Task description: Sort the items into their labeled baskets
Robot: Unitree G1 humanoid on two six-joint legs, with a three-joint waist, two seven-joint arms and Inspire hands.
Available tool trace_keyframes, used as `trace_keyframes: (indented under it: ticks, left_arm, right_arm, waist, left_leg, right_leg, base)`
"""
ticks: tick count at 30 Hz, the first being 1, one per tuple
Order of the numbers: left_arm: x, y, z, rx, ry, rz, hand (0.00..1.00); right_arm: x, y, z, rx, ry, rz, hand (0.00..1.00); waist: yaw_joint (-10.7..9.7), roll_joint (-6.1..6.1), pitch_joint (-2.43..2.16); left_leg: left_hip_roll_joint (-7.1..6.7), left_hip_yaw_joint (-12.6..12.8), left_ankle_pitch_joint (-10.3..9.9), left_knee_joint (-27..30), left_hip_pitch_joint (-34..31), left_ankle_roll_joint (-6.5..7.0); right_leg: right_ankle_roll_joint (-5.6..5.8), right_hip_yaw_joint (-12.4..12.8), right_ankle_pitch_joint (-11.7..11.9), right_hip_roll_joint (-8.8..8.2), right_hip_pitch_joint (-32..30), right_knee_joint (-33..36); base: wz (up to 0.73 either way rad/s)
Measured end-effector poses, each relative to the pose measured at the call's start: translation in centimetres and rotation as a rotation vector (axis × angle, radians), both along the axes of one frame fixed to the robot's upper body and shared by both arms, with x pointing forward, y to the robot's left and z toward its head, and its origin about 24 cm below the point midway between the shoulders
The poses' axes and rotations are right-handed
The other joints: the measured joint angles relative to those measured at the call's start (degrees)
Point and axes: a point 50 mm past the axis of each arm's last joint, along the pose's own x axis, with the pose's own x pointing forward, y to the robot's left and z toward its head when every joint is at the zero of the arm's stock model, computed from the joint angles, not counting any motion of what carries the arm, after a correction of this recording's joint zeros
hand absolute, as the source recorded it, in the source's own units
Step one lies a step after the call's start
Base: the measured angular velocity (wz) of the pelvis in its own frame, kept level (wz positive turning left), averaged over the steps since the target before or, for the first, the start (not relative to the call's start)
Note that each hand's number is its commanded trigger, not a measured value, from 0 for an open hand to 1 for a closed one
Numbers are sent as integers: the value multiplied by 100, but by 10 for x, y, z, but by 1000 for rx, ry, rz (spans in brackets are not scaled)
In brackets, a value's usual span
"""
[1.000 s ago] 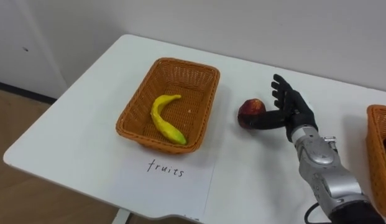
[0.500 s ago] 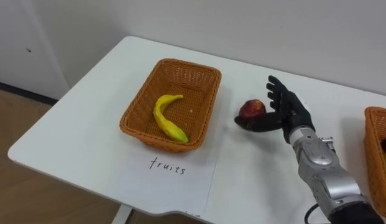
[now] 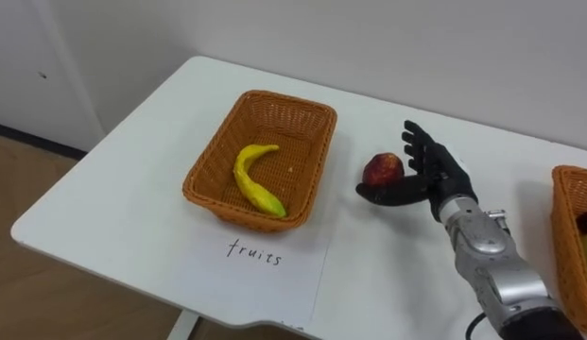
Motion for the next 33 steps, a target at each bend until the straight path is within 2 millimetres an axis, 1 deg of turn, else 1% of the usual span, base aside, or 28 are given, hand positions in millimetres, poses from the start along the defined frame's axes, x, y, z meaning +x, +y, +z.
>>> trace_keyframes:
  ticks: [4, 7, 16, 22, 30, 33]
  left_arm:
    - [0, 1, 0, 3, 0, 0, 0]
    - [0, 3, 1, 7, 1, -6, 0]
    - [0, 4, 1, 11, 7, -24, 0]
    - [0, 4, 1, 12, 5, -25, 0]
    - [1, 4, 1, 13, 4, -24, 0]
    - [1, 4, 1, 13, 4, -25, 0]
  right_arm:
    - [-3, -4, -7, -6, 34, -14, 0]
    - [-3, -4, -9, -7, 40, -16, 0]
    - [-5, -8, -12, 0, 58, -32, 0]
    - [-6, -16, -13, 1, 66, -46, 0]
    - [-6, -16, -13, 1, 70, -41, 0]
    - [-6, -16, -13, 1, 70, -42, 0]
  waist:
    - [6, -21, 12]
    - [14, -14, 17]
    - [21, -15, 11]
    - [113, 10, 0]
    - [128, 25, -2]
    - [127, 27, -1]
  left_leg:
    - [0, -2, 0, -7, -2, 0]
    - [0, -4, 0, -13, -1, 0]
    - [-2, -12, 0, -27, 1, 0]
    - [-1, -5, 0, -27, 3, 0]
    - [-1, -10, 0, -26, 5, 0]
    - [-9, -62, 0, -26, 4, 0]
  right_leg:
    - [1, 4, -1, 0, -5, -2]
    - [1, 6, -2, 1, -9, -8]
    - [1, 5, -3, 2, -9, -25]
    - [1, 5, -3, 3, -7, -21]
    - [1, 4, -3, 2, -4, -15]
    - [1, -7, -3, 2, 3, -15]
  base:
    - [0]
    - [0]
    - [0]
    - [0]
    - [0]
    - [1]
